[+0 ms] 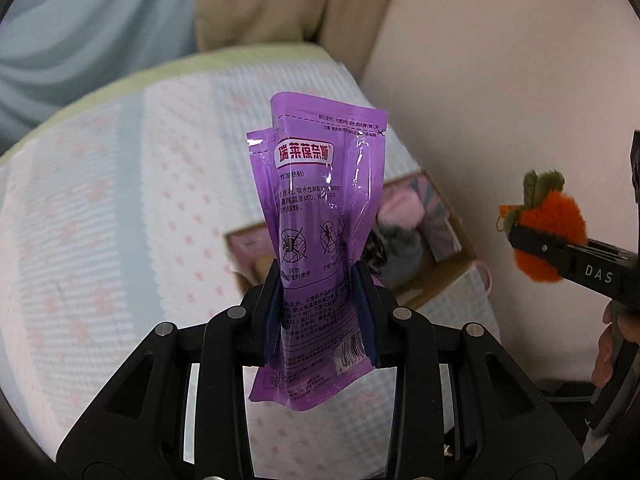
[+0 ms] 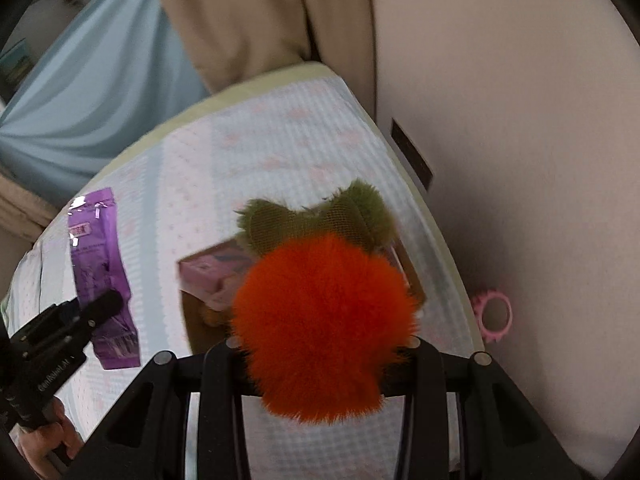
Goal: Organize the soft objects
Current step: 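Lift the purple packet and orange pom-pom and carry them over the box, then open both tools to release the packet and pom-pom into the box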
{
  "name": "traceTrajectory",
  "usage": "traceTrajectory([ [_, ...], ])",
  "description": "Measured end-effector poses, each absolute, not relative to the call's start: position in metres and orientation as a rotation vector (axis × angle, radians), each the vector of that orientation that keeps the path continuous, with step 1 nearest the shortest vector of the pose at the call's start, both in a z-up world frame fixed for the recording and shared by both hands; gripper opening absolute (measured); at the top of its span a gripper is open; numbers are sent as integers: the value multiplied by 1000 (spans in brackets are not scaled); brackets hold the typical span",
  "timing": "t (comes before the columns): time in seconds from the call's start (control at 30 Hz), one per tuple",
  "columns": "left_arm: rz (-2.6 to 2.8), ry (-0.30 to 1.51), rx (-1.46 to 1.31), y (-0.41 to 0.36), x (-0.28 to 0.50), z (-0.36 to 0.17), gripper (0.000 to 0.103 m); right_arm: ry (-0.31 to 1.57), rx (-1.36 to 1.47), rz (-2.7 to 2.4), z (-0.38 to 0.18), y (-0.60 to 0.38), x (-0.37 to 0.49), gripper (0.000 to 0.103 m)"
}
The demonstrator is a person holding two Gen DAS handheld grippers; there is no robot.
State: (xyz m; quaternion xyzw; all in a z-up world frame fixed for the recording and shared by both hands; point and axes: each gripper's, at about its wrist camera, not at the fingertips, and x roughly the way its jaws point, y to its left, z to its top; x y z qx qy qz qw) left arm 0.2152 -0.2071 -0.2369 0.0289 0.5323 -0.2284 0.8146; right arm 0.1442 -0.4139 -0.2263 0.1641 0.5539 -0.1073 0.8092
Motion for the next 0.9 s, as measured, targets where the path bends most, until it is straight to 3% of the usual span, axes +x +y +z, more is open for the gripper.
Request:
traceTrajectory([
  [0.47,-461,1329,345,-288,237,-360,30,1369,383,-46,-323,-418,179,34],
  [0.53,-480,1337,344,-289,238,-363,31,1379,356,-10,-331,-411,185,41],
  [0.57,-495,1340,341,-289,239,-365,47,1377,354,3,-333,-409,187,47],
  [0.6,-513,1338,351,-290,239,-365,61,1375,360,18,-334,-408,189,60],
  [0.63,-516,1337,371,-291,239,-365,90,1372,366,25,-335,-408,191,68],
  [0.67,-512,1332,394,-291,239,-366,100,1365,371,23,-336,-410,192,88],
  [0.7,-505,1317,409,-290,238,-364,100,1353,378,12,-335,-412,193,101],
  [0.9,-448,1314,430,-276,235,-365,100,1350,394,-44,-337,-426,190,102],
])
